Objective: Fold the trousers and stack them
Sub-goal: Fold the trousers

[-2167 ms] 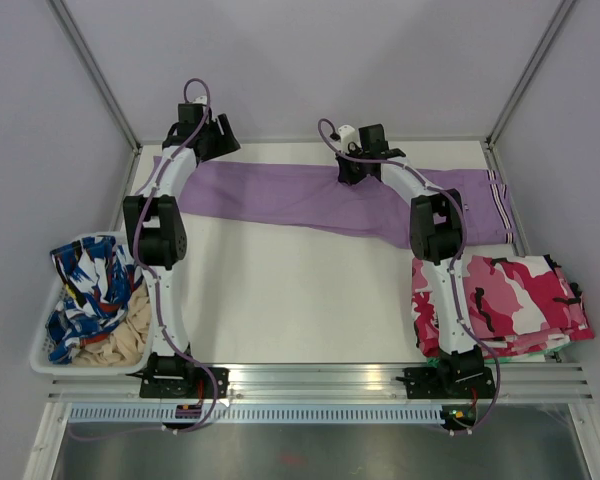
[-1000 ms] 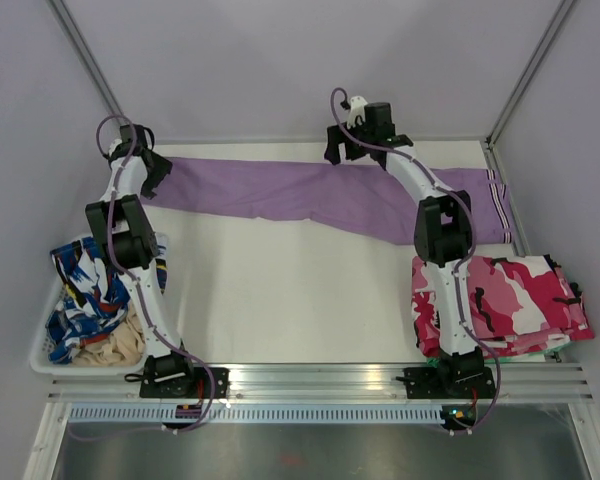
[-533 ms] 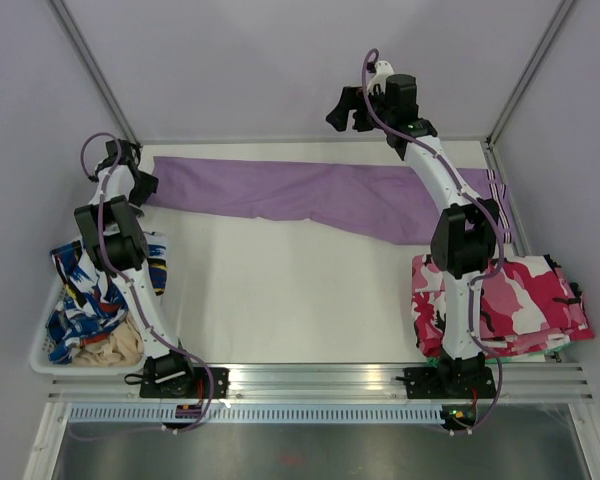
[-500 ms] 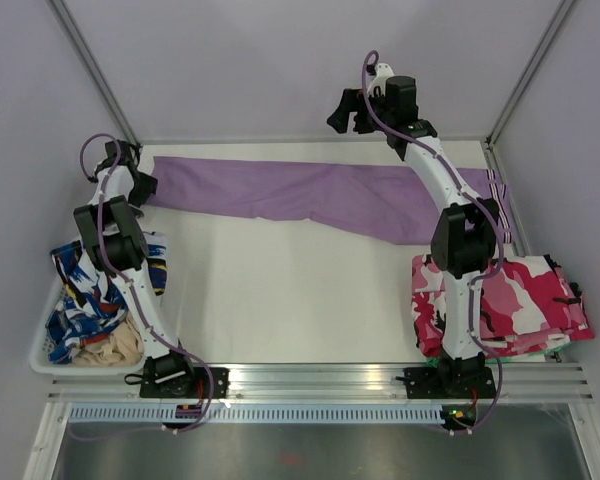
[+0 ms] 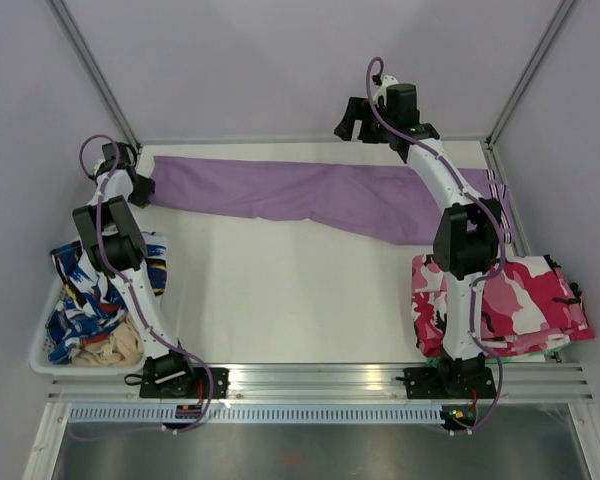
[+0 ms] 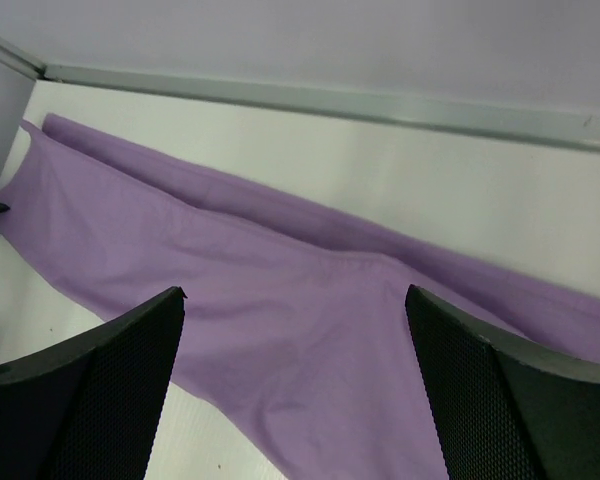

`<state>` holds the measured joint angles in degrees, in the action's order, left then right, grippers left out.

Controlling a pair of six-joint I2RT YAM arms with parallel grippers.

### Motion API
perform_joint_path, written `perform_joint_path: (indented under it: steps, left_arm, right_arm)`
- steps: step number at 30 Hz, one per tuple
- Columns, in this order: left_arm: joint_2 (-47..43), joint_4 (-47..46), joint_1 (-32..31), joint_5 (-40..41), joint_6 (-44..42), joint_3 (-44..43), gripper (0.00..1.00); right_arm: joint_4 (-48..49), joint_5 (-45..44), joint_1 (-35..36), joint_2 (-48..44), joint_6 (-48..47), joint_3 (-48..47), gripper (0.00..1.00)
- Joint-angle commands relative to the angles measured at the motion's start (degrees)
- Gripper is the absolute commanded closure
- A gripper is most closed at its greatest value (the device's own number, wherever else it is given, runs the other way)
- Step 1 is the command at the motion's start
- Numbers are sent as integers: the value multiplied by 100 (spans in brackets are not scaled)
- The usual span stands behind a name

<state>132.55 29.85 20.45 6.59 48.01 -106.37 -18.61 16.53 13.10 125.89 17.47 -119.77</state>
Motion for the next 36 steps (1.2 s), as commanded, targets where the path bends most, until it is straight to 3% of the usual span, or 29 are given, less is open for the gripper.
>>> perform_joint_path:
  steps: [1, 6, 13, 19, 28, 36]
  left_arm:
    - [95, -532, 3, -439, -125, 204, 58]
    - [78, -901, 12, -589, -195, 309, 98]
    - [-624, -1912, 12, -370, -871, 520, 98]
    - [-1582, -2711, 21, 69, -1461, 1003, 98]
    - [-3032, -3748, 100, 562, -1531, 2339, 98]
    - [-3912, -4294, 311, 264, -1514, 3297, 98]
  right_arm:
    - [-519, -168, -18, -477, 116, 304, 2]
    - [-740, -406, -1, -705, -16, 594, 2]
    - [-837, 473, 403, -653, -771, 718, 3]
    - [-1109, 438, 966, -4, -1474, 402, 7]
    - [-626, 1053, 1256, 1173, -1132, -721, 7]
    - [-521, 1132, 1502, 1518, -1334, -575, 7]
